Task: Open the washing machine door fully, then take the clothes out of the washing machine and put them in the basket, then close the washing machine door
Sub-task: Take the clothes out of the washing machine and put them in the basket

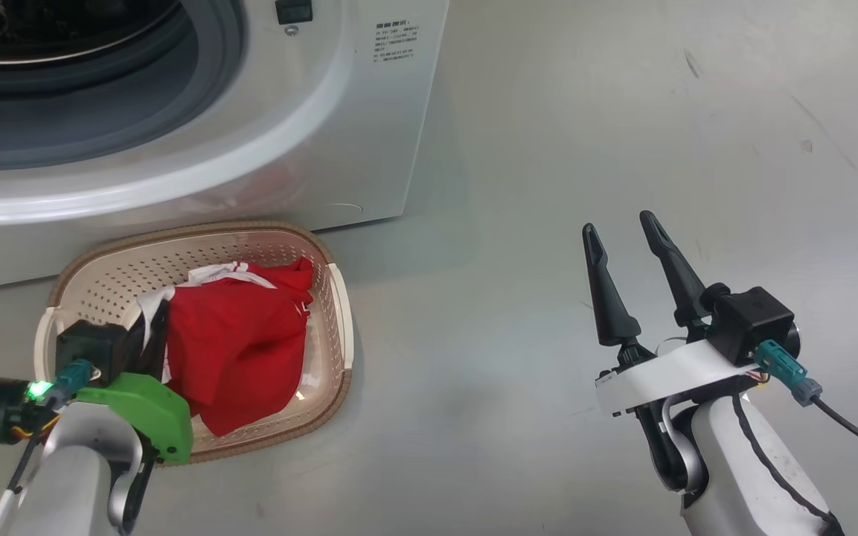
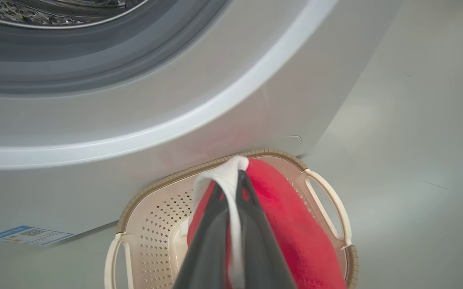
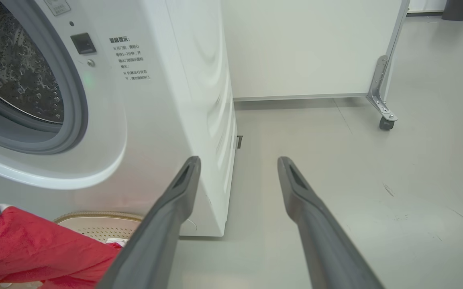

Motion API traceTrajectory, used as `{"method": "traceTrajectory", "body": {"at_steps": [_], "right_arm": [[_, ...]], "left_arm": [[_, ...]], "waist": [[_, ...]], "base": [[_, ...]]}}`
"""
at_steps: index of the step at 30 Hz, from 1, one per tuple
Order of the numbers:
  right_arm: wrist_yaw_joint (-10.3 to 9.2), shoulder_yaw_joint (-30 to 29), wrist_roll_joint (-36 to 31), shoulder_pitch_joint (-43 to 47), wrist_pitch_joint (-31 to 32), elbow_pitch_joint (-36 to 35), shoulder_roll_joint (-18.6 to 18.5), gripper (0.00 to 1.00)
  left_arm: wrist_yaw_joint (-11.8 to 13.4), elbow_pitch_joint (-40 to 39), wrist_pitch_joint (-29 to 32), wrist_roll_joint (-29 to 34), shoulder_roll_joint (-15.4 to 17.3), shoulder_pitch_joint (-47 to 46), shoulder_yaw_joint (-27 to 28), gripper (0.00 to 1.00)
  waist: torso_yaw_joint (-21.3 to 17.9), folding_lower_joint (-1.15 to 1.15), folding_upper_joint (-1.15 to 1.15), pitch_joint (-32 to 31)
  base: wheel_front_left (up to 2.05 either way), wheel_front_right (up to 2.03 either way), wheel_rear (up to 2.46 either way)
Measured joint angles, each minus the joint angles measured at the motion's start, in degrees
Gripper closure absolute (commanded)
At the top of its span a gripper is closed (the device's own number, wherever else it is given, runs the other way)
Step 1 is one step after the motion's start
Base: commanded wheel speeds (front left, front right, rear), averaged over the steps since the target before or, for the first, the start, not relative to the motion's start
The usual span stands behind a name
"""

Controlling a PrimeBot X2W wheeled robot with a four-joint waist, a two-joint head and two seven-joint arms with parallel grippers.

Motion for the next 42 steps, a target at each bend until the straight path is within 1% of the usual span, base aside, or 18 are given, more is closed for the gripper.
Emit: {"method": "traceTrajectory", "body": {"at_steps": [6,9,13,15,24,25,26,27,32,36,42], "right_arm": [[0.0,-0.42,-0.13,-0.76,0.0,-0.22,0.02,0.0],[-0.04,-0.8,-0.65,-0.76,0.0,-0.22,0.02,0.0],[-0.07,-0.97,-1.13,-0.78,0.0,-0.31,0.01,0.0],[-0.07,-1.08,-1.22,-0.87,0.0,-0.51,-0.03,0.0],[-0.07,-1.68,-1.76,-1.65,0.0,-0.78,-0.15,0.0],[-0.07,-1.68,-1.81,-1.66,0.0,-0.76,-0.15,0.0],[-0.07,-1.67,-1.89,-1.68,0.0,-0.74,-0.14,0.0],[-0.07,-1.67,-1.94,-1.71,0.0,-0.74,-0.14,0.0],[-0.05,-1.67,-1.94,-1.82,0.0,-0.59,-0.13,0.0],[0.01,-1.68,-1.94,-1.82,0.0,-0.14,-0.12,0.0],[0.09,-1.64,-1.94,-1.82,0.0,0.46,-0.11,0.0]], "left_arm": [[1.08,7.11,1.2,-1.41,0.48,-2.06,2.52,1.0],[2.1,10.07,1.7,-2.08,0.41,-4.0,3.59,1.0],[4.1,14.68,2.31,-4.36,0.11,-5.5,6.86,1.0],[4.53,16.47,2.7,-5.17,0.04,-6.42,7.56,1.0],[4.59,21.98,2.1,-5.06,-0.21,-9.91,6.62,1.0],[4.59,22.41,2.09,-5.06,-0.27,-10.1,6.48,0.97],[4.59,23.04,2.01,-5.06,-0.38,-10.34,6.36,0.13],[4.59,23.66,1.58,-5.06,-0.45,-10.61,6.3,0.0],[4.56,26.15,1.54,-4.85,-0.66,-12.0,5.72,0.0],[4.39,28.33,0.7,-3.38,-0.65,-12.36,4.31,0.0],[3.23,30.23,-2.03,-3.08,-0.6,-12.41,3.91,0.0]], "waist": [[-0.93,0.0,0.0,2.3],[-1.21,0.0,0.0,3.21],[-1.43,0.0,0.0,4.22],[-1.52,0.0,0.0,4.72],[-1.48,0.0,0.0,6.16],[-1.44,0.0,0.0,6.18],[-1.41,0.0,0.0,6.18],[-1.37,0.0,0.0,6.18],[-1.17,0.0,0.0,5.96],[-0.94,0.0,0.0,5.28],[-0.56,0.0,0.0,3.52]], "base": [[0.0,0.0,0.0],[0.0,0.0,0.0],[0.0,0.0,0.0],[0.0,0.0,0.0],[0.0,0.0,0.0],[0.0,0.0,0.0],[0.0,0.0,0.0],[0.0,0.0,0.0],[0.0,0.0,0.0],[0.0,0.0,0.0],[0.0,0.0,0.0]]}}
